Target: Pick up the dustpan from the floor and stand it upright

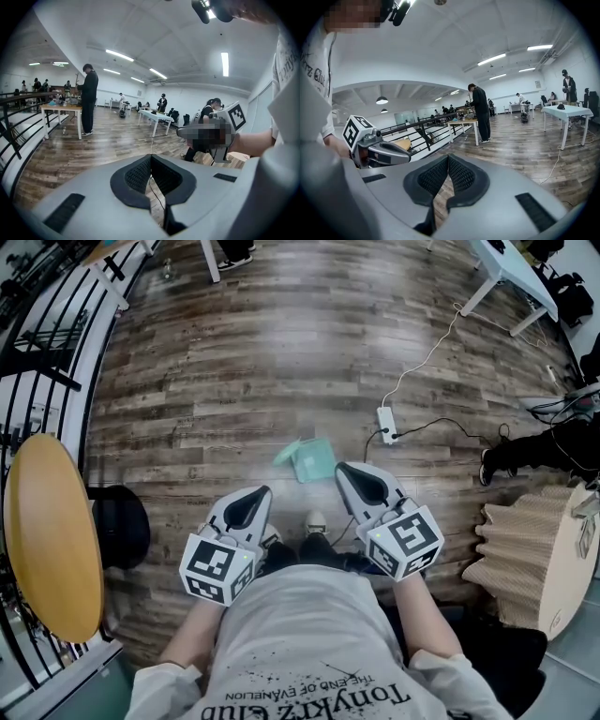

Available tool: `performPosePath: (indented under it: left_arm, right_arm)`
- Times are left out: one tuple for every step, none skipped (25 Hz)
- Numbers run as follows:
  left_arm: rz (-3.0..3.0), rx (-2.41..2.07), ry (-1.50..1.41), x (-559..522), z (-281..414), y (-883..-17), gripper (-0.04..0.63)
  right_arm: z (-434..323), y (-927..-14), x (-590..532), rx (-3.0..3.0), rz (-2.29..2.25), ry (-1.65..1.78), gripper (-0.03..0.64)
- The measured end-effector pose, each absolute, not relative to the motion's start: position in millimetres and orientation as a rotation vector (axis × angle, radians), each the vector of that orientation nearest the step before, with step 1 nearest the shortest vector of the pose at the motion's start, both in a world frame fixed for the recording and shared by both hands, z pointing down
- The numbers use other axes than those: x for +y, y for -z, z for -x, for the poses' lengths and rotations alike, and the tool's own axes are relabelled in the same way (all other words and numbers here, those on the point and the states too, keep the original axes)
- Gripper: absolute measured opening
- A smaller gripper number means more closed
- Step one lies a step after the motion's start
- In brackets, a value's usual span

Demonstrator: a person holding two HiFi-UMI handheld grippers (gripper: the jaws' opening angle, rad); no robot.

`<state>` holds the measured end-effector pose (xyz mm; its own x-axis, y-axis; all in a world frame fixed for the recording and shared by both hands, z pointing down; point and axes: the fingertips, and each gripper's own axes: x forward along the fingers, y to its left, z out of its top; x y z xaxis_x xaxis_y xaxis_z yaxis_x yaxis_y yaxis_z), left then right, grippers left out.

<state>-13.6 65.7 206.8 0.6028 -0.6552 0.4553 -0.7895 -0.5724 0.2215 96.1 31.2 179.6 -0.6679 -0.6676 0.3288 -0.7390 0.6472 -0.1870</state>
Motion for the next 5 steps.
performPosePath:
  left_arm:
    - [-2.430,-1.155,-0.457,66.2,13.6,-207.3,0.025]
    - [-2.430,-1.156,-0.457,66.7,13.4,-207.6,0.025]
    - [-2.431,-1.156,-0.457,67.0,13.1,-208.0,0.025]
    - [-2.431,-1.157,-0.458,67.4,12.8,-208.4,0.025]
    - [-2.431,-1.158,-0.459,67.7,12.6,-208.8,0.025]
  right_arm:
    - [-96.7,-179.1,31.6,-2.643,-1.145,-0.450,0.026]
    - [-97.4,-178.8,32.0,-2.648,-1.145,-0.446,0.026]
    - [-98.2,-178.7,32.2,-2.652,-1.145,-0.441,0.026]
    - [-99.0,-178.8,32.3,-2.655,-1.145,-0.437,0.026]
    - [-99.8,-178.9,32.4,-2.657,-1.145,-0.432,0.026]
